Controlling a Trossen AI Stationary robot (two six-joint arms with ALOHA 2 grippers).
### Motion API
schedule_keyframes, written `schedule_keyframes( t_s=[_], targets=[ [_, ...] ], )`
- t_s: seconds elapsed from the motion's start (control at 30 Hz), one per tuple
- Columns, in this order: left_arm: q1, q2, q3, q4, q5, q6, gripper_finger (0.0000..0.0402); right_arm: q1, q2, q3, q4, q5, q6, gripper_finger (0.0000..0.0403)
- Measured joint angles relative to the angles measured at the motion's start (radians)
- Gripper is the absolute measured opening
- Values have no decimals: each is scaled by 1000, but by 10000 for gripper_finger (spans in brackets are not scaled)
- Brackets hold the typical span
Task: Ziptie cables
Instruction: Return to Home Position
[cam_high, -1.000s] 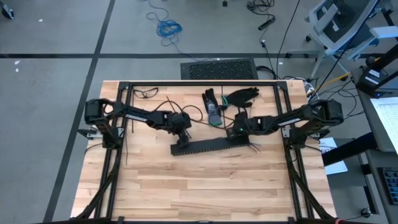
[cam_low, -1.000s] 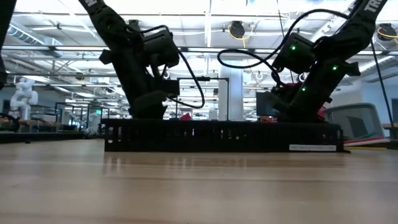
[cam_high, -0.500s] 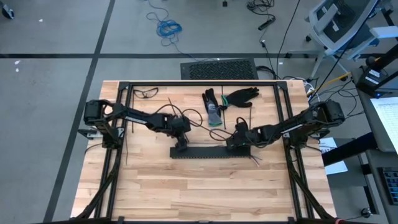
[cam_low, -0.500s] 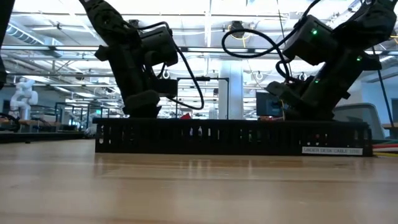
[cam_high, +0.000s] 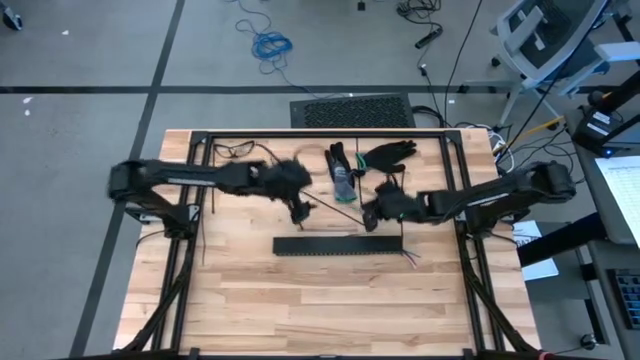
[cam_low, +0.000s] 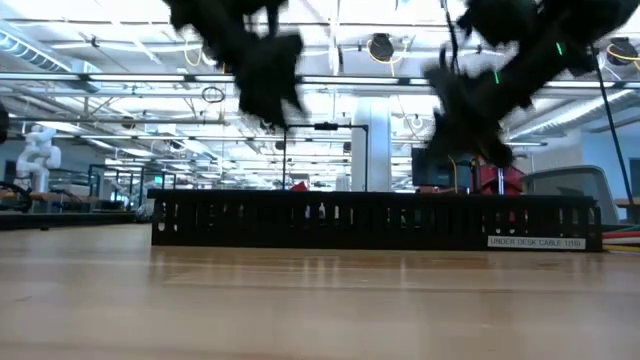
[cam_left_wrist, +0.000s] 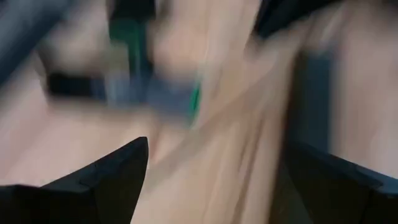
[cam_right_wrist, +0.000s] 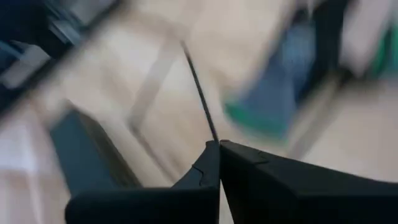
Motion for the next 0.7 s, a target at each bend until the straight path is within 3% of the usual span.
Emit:
schedule_keyframes(
  t_s=[0.2,0.3,0.37,0.5,0.6,0.7],
  targets=[
    [32,-246,25,412,12,-87,363,-102,-159,154,16,34,-435,0],
    [49,-330,-14,474,20,-109,363,-153,-175,240,50,-2,-580,0],
    [48,-383,-69,463,26,-113,363,-183,-175,289,92,-97,-642,0],
    [22,-469,-257,524,22,-175,363,-226,-175,370,153,-357,-669,0],
    [-6,-519,-459,690,-18,-246,363,-221,-175,416,142,-410,-635,0],
    [-12,-583,-641,922,-60,-317,363,-192,-175,446,106,-382,-636,0]
  ],
)
